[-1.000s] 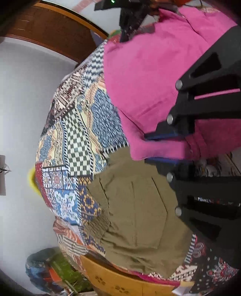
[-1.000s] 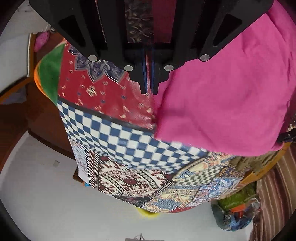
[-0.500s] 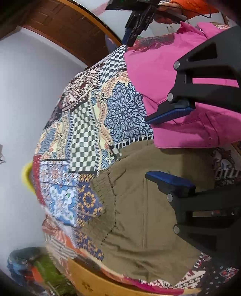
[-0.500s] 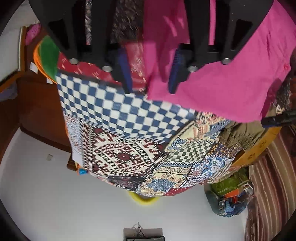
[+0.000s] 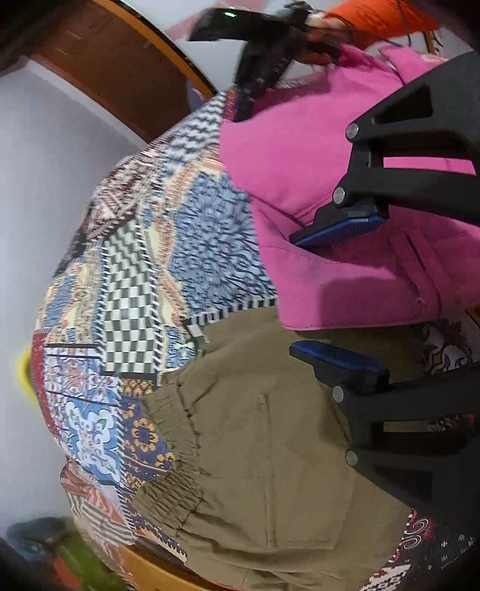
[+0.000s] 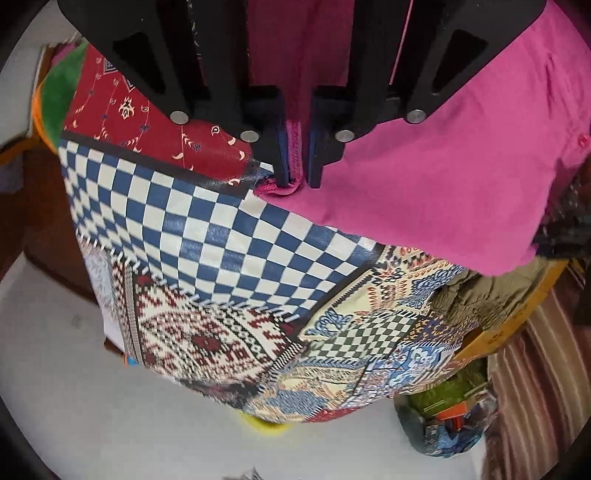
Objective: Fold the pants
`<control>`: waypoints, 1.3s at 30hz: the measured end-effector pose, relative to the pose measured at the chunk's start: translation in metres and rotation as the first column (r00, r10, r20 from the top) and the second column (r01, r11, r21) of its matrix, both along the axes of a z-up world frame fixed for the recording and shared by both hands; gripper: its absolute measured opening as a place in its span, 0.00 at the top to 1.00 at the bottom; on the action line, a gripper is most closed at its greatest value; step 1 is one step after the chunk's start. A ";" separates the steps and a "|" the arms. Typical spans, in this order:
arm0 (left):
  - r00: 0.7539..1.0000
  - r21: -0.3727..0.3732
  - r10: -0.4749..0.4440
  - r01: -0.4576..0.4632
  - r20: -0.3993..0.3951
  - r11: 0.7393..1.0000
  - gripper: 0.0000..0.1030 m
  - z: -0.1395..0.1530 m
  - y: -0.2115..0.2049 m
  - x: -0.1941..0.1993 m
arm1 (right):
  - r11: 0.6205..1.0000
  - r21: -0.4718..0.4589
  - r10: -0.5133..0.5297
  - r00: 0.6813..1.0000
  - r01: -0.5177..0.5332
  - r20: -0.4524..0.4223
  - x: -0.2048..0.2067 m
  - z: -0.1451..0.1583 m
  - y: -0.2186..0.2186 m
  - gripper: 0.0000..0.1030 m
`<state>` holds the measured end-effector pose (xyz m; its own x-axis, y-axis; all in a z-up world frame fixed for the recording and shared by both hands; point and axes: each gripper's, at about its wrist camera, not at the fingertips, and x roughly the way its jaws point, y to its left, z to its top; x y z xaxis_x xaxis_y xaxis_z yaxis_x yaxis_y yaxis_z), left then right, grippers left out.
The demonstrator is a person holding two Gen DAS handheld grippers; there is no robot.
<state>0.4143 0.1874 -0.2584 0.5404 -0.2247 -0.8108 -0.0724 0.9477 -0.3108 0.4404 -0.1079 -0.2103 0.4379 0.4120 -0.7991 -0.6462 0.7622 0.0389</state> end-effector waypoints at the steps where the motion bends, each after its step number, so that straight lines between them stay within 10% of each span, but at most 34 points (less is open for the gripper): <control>1: 1.000 -0.018 0.000 0.000 0.011 1.000 0.65 0.003 0.001 0.001 | 1.000 0.010 0.000 1.000 0.000 0.002 -0.001 0.001 -0.002 0.95; 17: 0.988 0.175 0.036 -0.062 0.150 0.983 0.79 0.055 -0.030 -0.007 | 0.992 -0.006 -0.128 0.984 0.130 0.123 0.002 0.031 -0.026 0.97; 25: 0.985 0.235 0.113 -0.142 0.130 0.962 0.50 0.060 -0.016 -0.023 | 0.990 -0.001 -0.141 0.982 0.143 0.127 -0.027 0.060 -0.052 0.88; 29: 0.985 0.287 0.091 -0.130 0.147 0.949 0.49 0.069 -0.024 -0.042 | 0.992 0.023 -0.127 0.989 0.126 0.080 -0.053 0.067 -0.068 0.64; 33: 0.979 0.337 0.065 -0.129 0.194 0.933 0.22 0.080 -0.036 -0.063 | 0.992 0.091 -0.089 0.996 0.087 0.020 -0.087 0.062 -0.077 0.52; 39: 0.986 0.279 0.080 -0.118 0.146 0.953 0.21 0.078 -0.041 -0.087 | 0.999 0.037 -0.018 0.995 0.021 -0.100 -0.103 0.027 -0.060 0.51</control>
